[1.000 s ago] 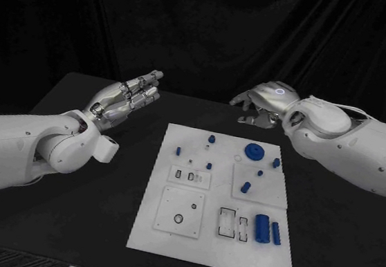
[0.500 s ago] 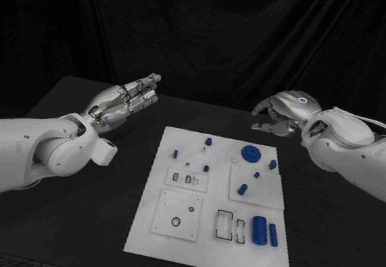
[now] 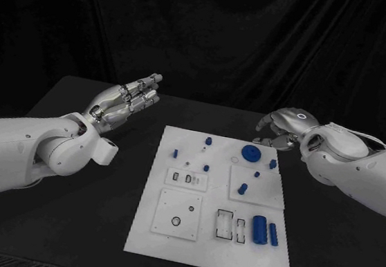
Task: Assemble the parts on the task board
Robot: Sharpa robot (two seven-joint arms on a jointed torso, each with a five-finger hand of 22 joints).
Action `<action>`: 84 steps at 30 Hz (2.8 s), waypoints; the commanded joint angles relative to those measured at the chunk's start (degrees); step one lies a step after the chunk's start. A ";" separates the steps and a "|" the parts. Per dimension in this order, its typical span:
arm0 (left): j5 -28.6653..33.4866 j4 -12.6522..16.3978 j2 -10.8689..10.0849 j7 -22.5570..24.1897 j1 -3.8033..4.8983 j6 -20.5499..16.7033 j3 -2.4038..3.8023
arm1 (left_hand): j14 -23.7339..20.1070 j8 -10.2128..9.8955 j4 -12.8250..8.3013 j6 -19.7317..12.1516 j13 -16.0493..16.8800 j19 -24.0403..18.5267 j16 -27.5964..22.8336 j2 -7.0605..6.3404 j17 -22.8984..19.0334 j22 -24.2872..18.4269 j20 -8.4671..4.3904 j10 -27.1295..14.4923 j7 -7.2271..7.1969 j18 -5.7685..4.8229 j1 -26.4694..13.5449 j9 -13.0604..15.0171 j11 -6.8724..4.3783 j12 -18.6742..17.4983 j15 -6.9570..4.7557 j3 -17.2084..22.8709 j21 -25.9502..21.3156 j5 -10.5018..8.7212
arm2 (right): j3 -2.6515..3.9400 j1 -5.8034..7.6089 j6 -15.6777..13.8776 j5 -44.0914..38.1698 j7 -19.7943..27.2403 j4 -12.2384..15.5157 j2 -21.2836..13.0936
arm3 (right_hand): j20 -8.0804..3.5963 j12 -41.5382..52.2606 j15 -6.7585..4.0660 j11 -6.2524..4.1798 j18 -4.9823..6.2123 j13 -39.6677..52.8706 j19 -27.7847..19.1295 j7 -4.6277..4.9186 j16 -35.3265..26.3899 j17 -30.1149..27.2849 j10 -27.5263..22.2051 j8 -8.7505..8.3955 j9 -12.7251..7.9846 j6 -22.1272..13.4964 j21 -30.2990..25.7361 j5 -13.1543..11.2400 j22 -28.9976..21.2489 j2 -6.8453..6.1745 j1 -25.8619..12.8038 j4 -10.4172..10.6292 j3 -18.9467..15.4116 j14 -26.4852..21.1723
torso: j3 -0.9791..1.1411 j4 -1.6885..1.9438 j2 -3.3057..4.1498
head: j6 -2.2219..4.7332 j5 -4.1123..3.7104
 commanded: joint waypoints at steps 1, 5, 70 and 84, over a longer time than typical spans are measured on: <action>0.05 0.09 -0.06 1.20 -0.01 0.75 0.06 | -0.02 0.26 -0.28 0.05 -0.04 0.09 -0.21 -0.07 -0.09 0.07 0.35 0.08 0.15 1.04 0.60 0.07 0.28 -0.17 0.31 0.02 0.34 0.33 | 0.03 -0.72 1.81 0.11 -2.02 -0.16 0.06 | 0.26 0.34 0.15 0.17 -0.37 15.03 2.88 0.00 0.27 15.05 6.05 -0.54 0.03 -0.94 0.17 -0.59 12.61 -0.19 -0.38 0.26 -0.17 6.24 | 0.04 0.08 0.05 | -0.01 0.02; 0.05 0.09 -0.11 1.21 -0.02 0.78 0.06 | -0.02 0.26 -0.28 0.05 -0.04 0.09 -0.21 -0.07 -0.09 0.07 0.35 0.08 0.15 1.04 0.60 0.07 0.28 -0.17 0.31 0.02 0.34 0.33 | 0.03 -1.25 2.47 0.01 -2.13 -0.35 0.17 | 0.30 0.34 0.19 0.27 -0.42 15.03 3.00 0.15 0.27 15.05 6.05 -0.61 0.05 -1.08 0.34 -1.02 12.72 -0.33 -0.45 0.27 -0.28 6.24 | 0.07 0.13 0.00 | -0.05 -0.02; 0.05 -0.15 -0.34 1.32 -0.10 0.98 0.06 | -0.02 0.25 -0.47 0.01 -0.04 0.12 -0.21 -0.18 -0.09 0.08 0.48 0.08 0.17 1.03 0.70 0.07 0.34 -0.17 0.47 0.12 0.36 0.43 | 0.04 -3.15 6.40 -1.46 -0.96 -3.29 2.49 | 0.63 0.34 0.36 0.69 -0.13 15.03 2.30 0.29 0.27 15.05 6.05 2.41 2.49 5.25 -0.87 10.54 12.70 0.88 6.48 -0.77 1.39 6.24 | -0.04 0.23 -0.08 | -0.52 0.11; 0.05 -0.15 -0.55 1.15 -0.12 0.98 0.05 | -0.02 0.24 -0.53 -0.07 -0.04 0.14 -0.21 -0.18 -0.09 0.09 0.51 0.07 0.17 1.03 0.74 0.06 0.38 -0.18 0.47 0.18 0.37 0.47 | 0.04 -3.12 2.42 -1.47 -0.65 -2.49 1.88 | 0.53 0.34 0.25 0.56 -0.09 15.03 2.21 0.17 0.27 15.05 6.05 2.70 2.79 5.75 -1.03 10.59 12.67 0.92 6.71 -0.91 1.43 6.24 | -0.02 0.16 -0.11 | -0.59 0.37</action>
